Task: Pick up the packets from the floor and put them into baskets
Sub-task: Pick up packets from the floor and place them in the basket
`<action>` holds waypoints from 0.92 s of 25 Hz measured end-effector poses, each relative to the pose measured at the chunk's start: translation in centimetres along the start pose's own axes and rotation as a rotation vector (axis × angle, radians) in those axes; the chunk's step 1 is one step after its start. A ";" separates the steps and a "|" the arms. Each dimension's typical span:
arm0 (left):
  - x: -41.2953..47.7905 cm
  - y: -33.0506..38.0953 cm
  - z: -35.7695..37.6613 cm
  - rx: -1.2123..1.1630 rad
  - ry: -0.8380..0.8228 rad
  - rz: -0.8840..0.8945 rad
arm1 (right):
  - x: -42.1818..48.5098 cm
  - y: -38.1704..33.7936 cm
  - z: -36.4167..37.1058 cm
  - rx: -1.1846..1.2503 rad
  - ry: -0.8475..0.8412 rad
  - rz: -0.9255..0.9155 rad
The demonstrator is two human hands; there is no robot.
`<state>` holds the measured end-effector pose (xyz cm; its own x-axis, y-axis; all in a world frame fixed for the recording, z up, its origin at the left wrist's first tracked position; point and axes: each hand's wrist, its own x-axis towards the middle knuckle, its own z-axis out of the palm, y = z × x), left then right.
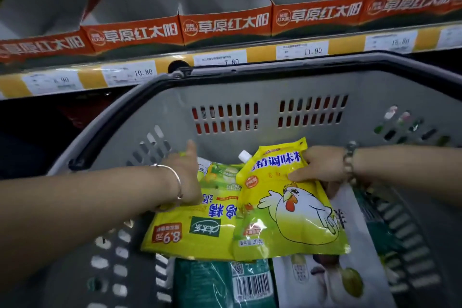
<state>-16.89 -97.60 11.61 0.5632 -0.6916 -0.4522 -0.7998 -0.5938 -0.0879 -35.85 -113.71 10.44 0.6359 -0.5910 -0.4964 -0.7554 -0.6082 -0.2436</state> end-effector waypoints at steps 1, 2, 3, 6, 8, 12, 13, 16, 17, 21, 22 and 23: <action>-0.1 0.0 -0.4 0.129 -0.017 0.064 | -0.3 -0.2 -1.3 -0.198 0.076 -0.021; 0.1 0.0 -0.5 0.239 -0.034 0.144 | -0.6 -0.3 -2.3 -0.308 0.178 -0.046; -0.1 0.3 -0.6 0.321 -0.087 0.193 | -0.9 -0.4 -2.8 -0.308 0.258 -0.096; 0.2 1.7 0.0 0.375 -0.289 0.228 | -1.8 -1.1 -0.2 -0.178 0.120 -0.287; 0.5 2.5 1.0 0.386 -0.369 0.196 | -2.1 -1.2 3.3 -0.287 -0.037 -0.350; 0.5 3.1 2.2 0.403 -0.396 0.135 | -1.6 -0.4 5.7 -0.395 -0.022 -0.291; 0.4 3.1 2.2 0.401 -0.388 0.129 | -1.4 -0.5 5.6 -0.406 -0.007 -0.292; 0.2 3.1 2.3 0.398 -0.378 0.130 | -1.2 -1.0 5.6 -0.426 -0.001 -0.295; 0.2 3.1 2.2 0.385 -0.380 0.128 | -1.2 -1.1 5.5 -0.435 -0.009 -0.295; -0.1 2.6 0.7 0.363 -0.313 0.229 | -1.4 -2.0 2.9 -0.436 -0.098 -0.289; -0.3 2.3 0.0 0.339 -0.263 0.265 | -1.5 -2.4 1.6 -0.416 -0.101 -0.289; -0.7 2.0 -0.8 0.307 -0.199 0.293 | -1.8 -3.0 0.3 -0.374 -0.078 -0.289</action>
<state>-18.77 -98.64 12.46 0.2778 -0.7021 -0.6556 -0.9605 -0.2158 -0.1759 -34.72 -110.65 11.83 0.7871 -0.3366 -0.5170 -0.4315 -0.8993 -0.0715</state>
